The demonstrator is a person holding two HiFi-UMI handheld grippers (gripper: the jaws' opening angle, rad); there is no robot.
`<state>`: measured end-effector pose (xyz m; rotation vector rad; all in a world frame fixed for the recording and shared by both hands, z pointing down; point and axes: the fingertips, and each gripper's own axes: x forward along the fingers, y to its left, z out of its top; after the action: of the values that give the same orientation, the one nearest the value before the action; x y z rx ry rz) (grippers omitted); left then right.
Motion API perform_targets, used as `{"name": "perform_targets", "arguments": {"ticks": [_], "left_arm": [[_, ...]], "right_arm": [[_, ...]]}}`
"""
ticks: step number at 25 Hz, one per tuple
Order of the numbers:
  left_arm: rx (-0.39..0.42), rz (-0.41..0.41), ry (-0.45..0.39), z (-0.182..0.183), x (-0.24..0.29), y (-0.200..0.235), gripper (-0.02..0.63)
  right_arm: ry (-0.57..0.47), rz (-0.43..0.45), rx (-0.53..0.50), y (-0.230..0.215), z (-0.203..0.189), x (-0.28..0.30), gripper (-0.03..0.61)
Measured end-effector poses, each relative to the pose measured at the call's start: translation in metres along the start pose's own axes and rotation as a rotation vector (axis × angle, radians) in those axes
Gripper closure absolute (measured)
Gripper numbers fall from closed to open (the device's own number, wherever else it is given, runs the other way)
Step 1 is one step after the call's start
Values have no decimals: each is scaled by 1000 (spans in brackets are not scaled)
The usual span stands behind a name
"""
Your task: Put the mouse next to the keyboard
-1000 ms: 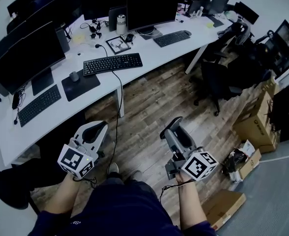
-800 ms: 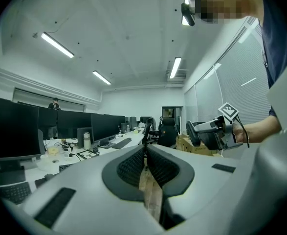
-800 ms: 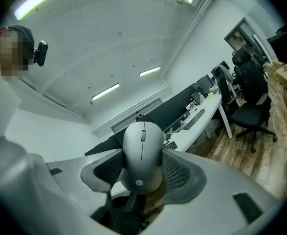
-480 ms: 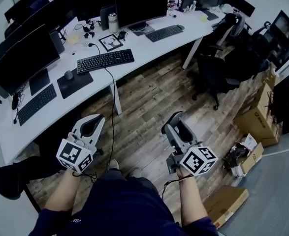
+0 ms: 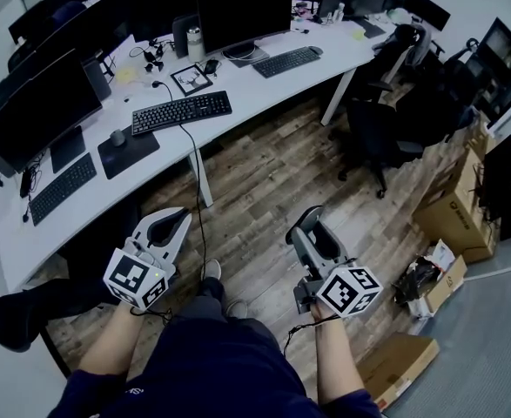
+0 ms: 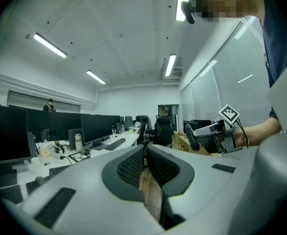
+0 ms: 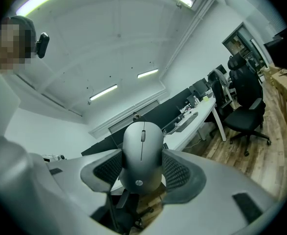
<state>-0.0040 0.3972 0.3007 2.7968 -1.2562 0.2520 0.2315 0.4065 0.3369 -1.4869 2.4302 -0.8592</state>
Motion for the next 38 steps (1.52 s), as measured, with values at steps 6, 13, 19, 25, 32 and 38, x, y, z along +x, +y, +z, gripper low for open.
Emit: {"name": "perform_targets", "arguments": {"ticks": [6, 13, 19, 25, 32, 38], "left_arm": [[-13, -10, -7, 5, 17, 3, 571], [-35, 9, -12, 0, 34, 24, 571], [-60, 22, -8, -11, 52, 51, 571], [-77, 13, 2, -18, 81, 84, 571], [-93, -15, 15, -24, 116, 128, 571], [-112, -33, 21, -28, 144, 165, 571]], "right_arm": [[5, 2, 7, -13, 4, 8, 321], [32, 12, -4, -21, 10, 37, 321], [63, 24, -15, -26, 10, 74, 321], [89, 17, -17, -35, 13, 115, 321], [110, -6, -11, -45, 17, 168, 321], [129, -19, -11, -51, 23, 214, 321]]}}
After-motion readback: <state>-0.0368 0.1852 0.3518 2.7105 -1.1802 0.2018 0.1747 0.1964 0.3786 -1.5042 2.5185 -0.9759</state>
